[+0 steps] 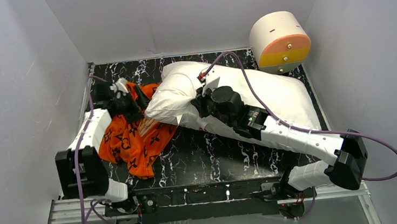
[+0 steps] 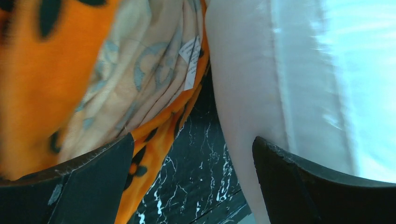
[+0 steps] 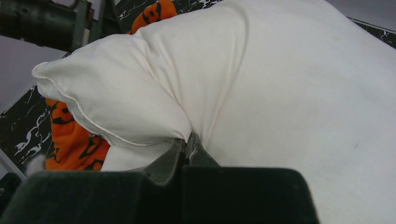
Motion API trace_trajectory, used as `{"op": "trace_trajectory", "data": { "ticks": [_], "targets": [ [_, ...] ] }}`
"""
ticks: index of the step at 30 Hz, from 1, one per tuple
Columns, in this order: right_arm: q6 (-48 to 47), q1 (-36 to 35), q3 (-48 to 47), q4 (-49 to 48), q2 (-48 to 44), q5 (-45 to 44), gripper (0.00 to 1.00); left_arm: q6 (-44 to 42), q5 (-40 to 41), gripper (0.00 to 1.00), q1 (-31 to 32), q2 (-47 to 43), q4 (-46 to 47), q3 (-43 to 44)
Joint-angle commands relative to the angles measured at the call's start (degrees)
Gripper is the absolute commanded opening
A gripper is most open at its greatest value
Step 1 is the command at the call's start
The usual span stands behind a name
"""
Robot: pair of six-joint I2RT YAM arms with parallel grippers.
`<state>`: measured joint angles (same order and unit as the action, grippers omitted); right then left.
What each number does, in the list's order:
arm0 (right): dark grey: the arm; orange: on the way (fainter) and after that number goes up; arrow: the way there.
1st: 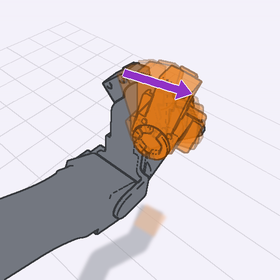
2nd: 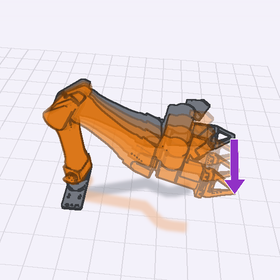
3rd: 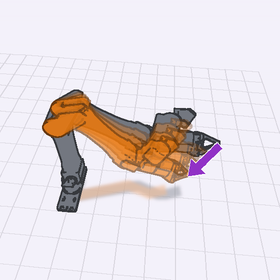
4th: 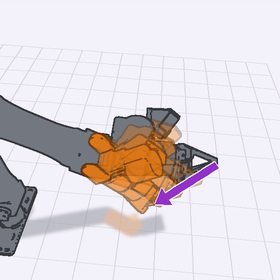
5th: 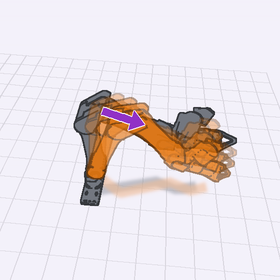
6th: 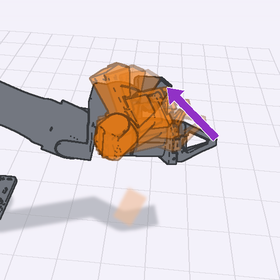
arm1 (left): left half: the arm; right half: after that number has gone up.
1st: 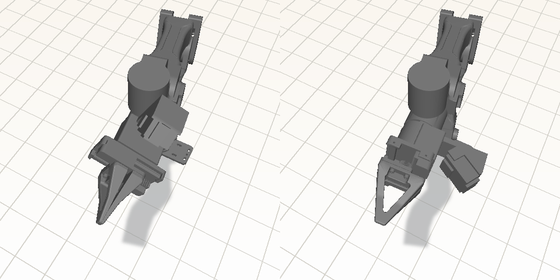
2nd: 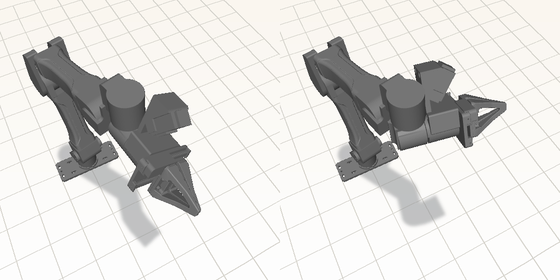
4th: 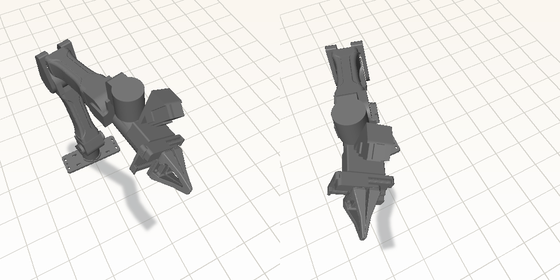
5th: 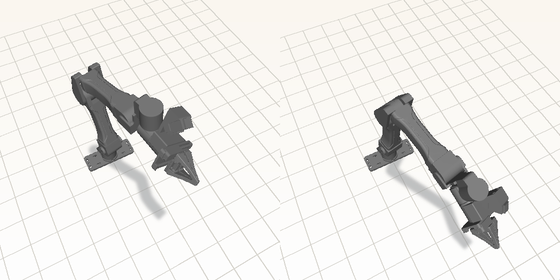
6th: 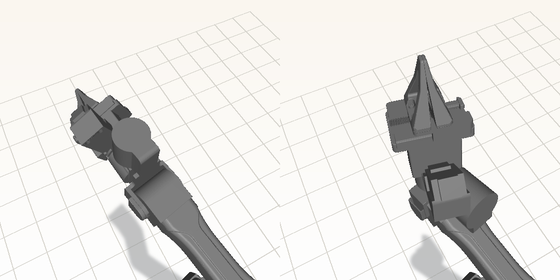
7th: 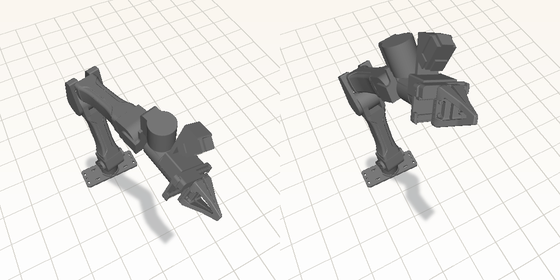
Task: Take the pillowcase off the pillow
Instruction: Remove the pillow from the pillowcase, then adjust the pillowcase at the center of the board.
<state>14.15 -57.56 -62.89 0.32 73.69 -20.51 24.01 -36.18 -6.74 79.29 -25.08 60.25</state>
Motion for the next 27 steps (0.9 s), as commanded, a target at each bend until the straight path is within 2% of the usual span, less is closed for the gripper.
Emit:
{"op": "trace_trajectory", "data": {
  "ticks": [1, 4, 8, 11, 14, 16, 17, 19, 21, 22, 27],
  "targets": [
    [2.8, 0.5, -1.4, -9.3, -3.4, -3.1, 0.0, 7.1, 8.9, 0.97, 6.0, 4.5, 8.3, -5.4],
    [3.1, 0.4, -1.1, -9.1, -3.7, -2.7, 0.0, 8.5, 7.4, 0.96, 5.9, 7.5, 13.1, -7.3],
    [3.1, 0.5, -0.8, -9.3, -3.9, -3.1, 0.0, 6.0, 5.3, 0.95, 8.6, 15.2, 11.1, -5.4],
    [3.0, 0.4, -0.9, -9.3, -3.5, -3.1, 0.0, 4.6, 4.9, 0.9, 10.4, 18.6, 10.8, -5.0],
    [3.0, 0.4, -1.4, -8.8, -2.8, -3.0, 0.0, 2.6, 6.7, 0.8, 12.7, 21.3, 9.2, -4.3],
    [3.0, 0.4, -1.7, -8.4, -2.5, -3.2, 0.0, 1.6, 9.6, 0.7, 13.9, 22.2, 8.1, -4.1],
    [3.0, 0.5, -1.8, -8.3, -2.4, -3.2, 0.0, 1.4, 11.2, 0.61, 14.2, 22.3, 7.5, -4.1],
    [3.0, 0.5, -1.8, -8.0, -2.5, -3.4, 0.0, 1.5, 14.4, 0.39, 14.2, 21.8, 6.8, -4.3],
    [3.2, 0.5, -1.7, -7.8, -2.6, -3.9, 0.0, 1.9, 18.2, 0.06, 14.2, 20.3, 5.9, -4.0],
    [3.3, 0.4, -1.7, -7.7, -2.8, -4.0, 0.0, 2.3, 20.2, 0.0, 14.1, 19.3, 5.3, -3.7],
    [3.7, 0.5, -1.1, -8.1, -4.2, -5.3, 0.0, 2.7, 24.9, 0.0, 11.2, 12.3, 1.9, 2.5]
  ]
}}
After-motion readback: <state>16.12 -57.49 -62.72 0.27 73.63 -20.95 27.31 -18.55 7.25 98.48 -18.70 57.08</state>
